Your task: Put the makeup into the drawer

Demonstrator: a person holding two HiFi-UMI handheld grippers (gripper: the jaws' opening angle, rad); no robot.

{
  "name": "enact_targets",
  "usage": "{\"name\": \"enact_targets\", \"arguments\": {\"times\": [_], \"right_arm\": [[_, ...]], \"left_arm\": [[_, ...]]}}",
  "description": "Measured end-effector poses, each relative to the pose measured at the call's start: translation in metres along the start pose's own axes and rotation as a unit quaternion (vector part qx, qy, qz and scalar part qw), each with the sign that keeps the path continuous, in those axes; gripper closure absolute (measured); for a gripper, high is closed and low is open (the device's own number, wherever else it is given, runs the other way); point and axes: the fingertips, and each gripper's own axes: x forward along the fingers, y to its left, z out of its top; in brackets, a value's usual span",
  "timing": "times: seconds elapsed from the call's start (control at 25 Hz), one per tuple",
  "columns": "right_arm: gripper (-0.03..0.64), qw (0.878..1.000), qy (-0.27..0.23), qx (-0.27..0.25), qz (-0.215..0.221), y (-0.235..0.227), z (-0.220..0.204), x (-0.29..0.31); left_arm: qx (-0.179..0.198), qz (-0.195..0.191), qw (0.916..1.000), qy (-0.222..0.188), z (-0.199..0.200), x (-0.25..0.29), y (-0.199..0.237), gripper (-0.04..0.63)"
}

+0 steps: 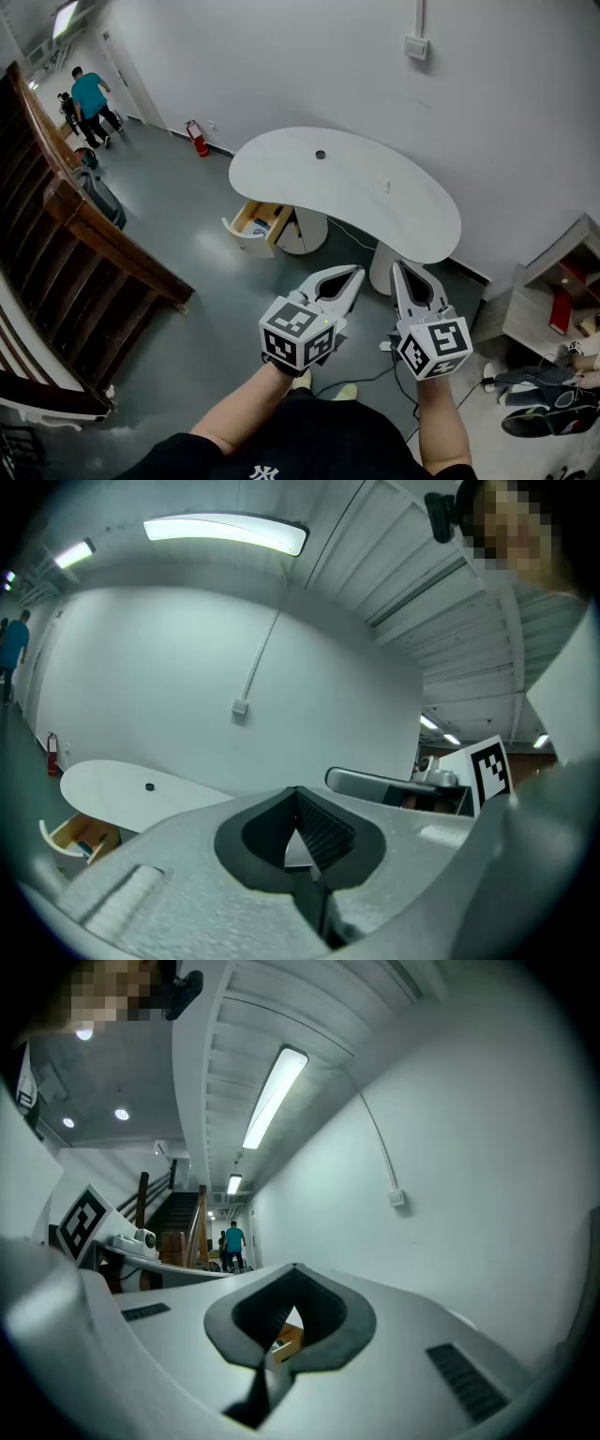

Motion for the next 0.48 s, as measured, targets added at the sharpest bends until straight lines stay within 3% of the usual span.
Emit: {"name": "enact_targets", "arguments": {"times": [0.28, 0.48], "right_arm": [[0.603, 1.000, 0.000, 0.001, 0.002, -0.0078, -0.0009, -0.0065], [0.601, 0.999, -0.012, 0.040, 0.025, -0.0113, 0.0010, -0.0100]], "left_arm": [[0.000, 0.002, 1.0000, -0.003, -0.0025, 0.0088, -0.0056, 0.588], [-0.001, 0.006, 1.0000, -0.002, -0.0036, 0.0114, -0.0045, 0.588]]}}
